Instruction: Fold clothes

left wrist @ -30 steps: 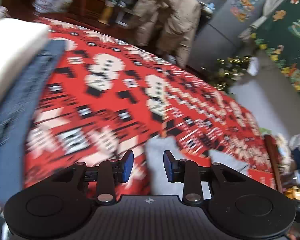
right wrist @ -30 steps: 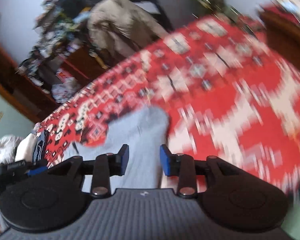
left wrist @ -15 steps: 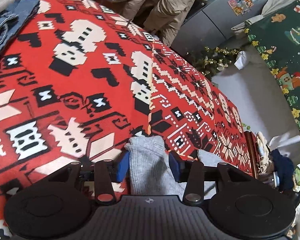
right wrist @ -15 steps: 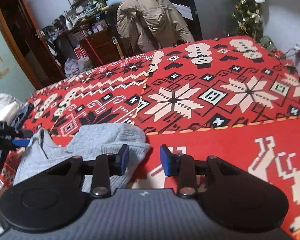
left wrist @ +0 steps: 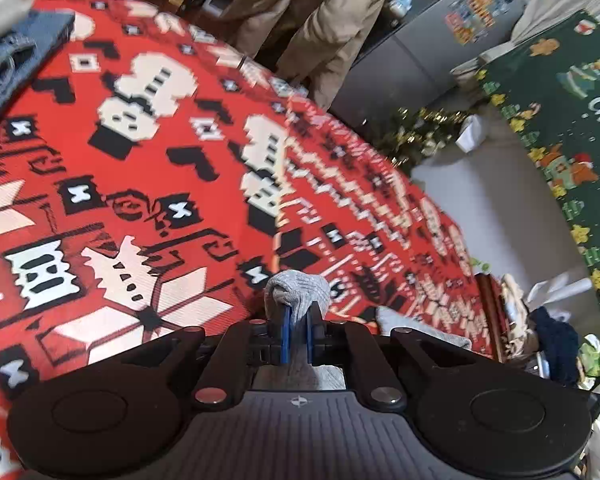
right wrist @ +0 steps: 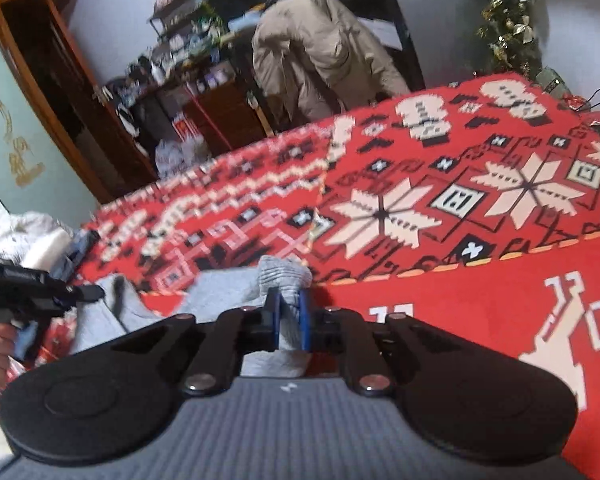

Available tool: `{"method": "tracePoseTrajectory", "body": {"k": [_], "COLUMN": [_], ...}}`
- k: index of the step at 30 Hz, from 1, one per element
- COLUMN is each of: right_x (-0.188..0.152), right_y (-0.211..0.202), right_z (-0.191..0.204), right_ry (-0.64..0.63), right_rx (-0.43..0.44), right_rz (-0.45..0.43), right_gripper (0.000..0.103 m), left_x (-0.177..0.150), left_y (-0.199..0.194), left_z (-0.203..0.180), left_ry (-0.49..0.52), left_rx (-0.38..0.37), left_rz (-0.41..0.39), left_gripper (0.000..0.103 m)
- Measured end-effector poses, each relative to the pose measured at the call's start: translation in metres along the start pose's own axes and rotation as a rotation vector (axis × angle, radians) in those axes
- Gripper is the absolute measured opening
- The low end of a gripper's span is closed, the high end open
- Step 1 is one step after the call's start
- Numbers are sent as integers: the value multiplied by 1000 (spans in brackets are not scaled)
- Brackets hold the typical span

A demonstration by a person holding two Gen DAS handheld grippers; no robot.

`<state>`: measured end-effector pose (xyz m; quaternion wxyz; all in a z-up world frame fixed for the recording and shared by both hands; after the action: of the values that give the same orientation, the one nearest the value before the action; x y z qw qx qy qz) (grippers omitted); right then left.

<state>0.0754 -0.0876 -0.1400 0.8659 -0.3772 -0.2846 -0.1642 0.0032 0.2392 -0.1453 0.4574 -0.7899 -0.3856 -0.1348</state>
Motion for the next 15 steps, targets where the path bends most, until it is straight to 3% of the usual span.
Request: {"method": "tracePoseTrajectory", "body": {"k": [4, 9, 15], "right_x": [-4, -13, -8], "right_y": [-35, -68, -59], "right_z": [20, 32, 27], "right_ry": [7, 45, 101], "right_rx": [30, 44, 18], "right_rz": [-17, -40, -40], "right_gripper": [10, 10, 10], "left_x": [-6, -11, -6], "left_y": [-26, -43, -28], "left_z": [-18, -22, -11], "left_ry": [43, 15, -39], "left_rx": [-42, -89, -63], "left_rz": [-47, -78, -70], "left_gripper": [7, 7, 7]}}
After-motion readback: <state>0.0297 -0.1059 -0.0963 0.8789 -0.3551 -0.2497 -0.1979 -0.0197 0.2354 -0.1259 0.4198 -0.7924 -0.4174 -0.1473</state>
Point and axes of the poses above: each gripper's, at about its wrist camera, not at the fingertips, and y roughly the way its jaws point, z to its left, x to its top, the point moved 4 cm from there along y, roughly the way its jaws point, and after that the axes turned 11 degrees about y, right-handed, at the moved point
